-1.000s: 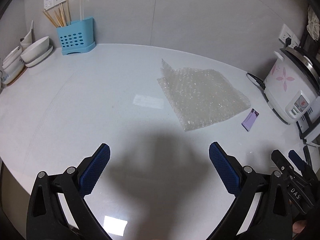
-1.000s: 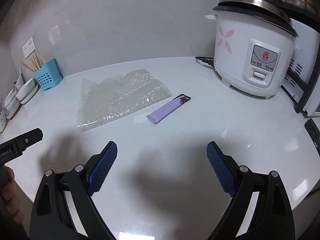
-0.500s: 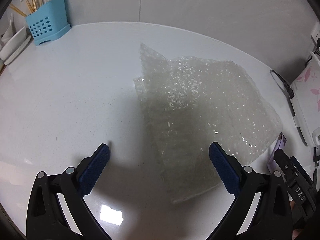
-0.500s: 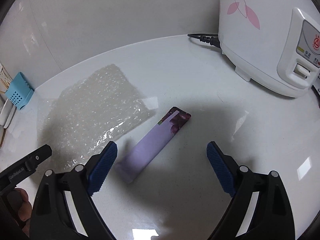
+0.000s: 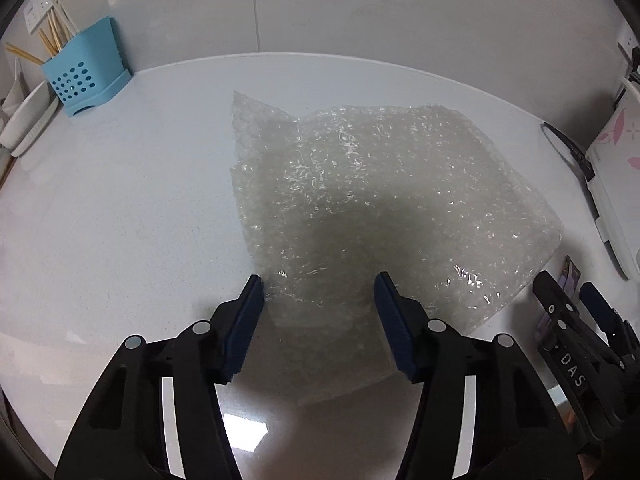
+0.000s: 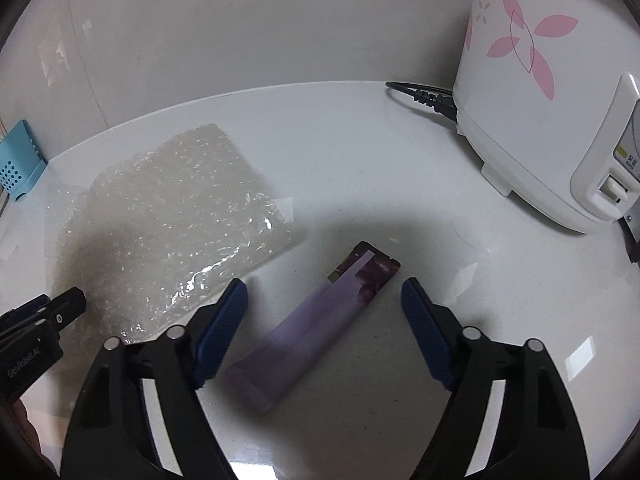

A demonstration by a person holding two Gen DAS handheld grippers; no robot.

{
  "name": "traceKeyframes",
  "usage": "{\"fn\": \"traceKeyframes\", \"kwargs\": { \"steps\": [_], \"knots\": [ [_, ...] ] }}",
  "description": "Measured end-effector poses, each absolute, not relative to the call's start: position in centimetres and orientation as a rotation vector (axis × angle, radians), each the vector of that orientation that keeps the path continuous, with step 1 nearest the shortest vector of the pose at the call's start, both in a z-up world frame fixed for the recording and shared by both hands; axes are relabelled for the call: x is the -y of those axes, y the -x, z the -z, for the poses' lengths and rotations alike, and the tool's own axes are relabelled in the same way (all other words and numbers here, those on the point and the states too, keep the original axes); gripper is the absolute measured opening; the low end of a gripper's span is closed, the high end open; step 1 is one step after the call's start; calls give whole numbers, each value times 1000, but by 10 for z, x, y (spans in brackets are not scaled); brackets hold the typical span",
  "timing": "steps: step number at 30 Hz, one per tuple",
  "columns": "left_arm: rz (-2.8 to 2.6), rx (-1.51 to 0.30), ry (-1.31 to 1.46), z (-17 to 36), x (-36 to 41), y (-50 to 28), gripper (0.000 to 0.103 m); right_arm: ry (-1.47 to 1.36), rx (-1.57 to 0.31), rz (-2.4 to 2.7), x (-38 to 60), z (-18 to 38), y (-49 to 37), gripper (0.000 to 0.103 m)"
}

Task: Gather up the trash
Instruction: 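Grasp the bubble-wrap sheet with the left gripper while the right gripper grasps the purple packet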

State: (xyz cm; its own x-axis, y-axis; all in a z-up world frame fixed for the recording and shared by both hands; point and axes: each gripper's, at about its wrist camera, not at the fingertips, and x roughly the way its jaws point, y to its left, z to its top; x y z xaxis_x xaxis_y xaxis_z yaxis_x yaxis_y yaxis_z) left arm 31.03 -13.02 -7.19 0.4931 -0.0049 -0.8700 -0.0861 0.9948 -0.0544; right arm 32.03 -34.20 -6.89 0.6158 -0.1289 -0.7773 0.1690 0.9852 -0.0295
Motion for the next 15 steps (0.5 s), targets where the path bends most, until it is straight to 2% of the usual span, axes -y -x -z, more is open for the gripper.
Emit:
{"fn": "traceKeyframes", "kwargs": {
  "steps": [2, 3, 5, 7, 11, 12, 15],
  "knots": [
    [-56, -1053, 101, 71, 128, -310, 49, -40, -883, 168, 341, 67, -317, 55],
    [-55, -1047, 112, 72, 125, -310, 45, -38, -879, 167, 341, 66, -316, 51],
    [-57, -1032, 136, 71, 119, -308, 34, -43, -872, 173, 342, 65, -312, 33],
    [-57, -1014, 133, 71, 115, -305, 25, -44, -869, 173, 343, 64, -308, 24],
    [-54, -1005, 127, 69, 111, -301, 13, -45, -869, 174, 345, 63, -303, 19],
    [-49, -1012, 132, 69, 110, -300, 5, -45, -871, 176, 345, 62, -301, 19],
    [-26, -1014, 143, 68, 108, -297, 3, -65, -883, 169, 349, 61, -298, 17]
  ]
}}
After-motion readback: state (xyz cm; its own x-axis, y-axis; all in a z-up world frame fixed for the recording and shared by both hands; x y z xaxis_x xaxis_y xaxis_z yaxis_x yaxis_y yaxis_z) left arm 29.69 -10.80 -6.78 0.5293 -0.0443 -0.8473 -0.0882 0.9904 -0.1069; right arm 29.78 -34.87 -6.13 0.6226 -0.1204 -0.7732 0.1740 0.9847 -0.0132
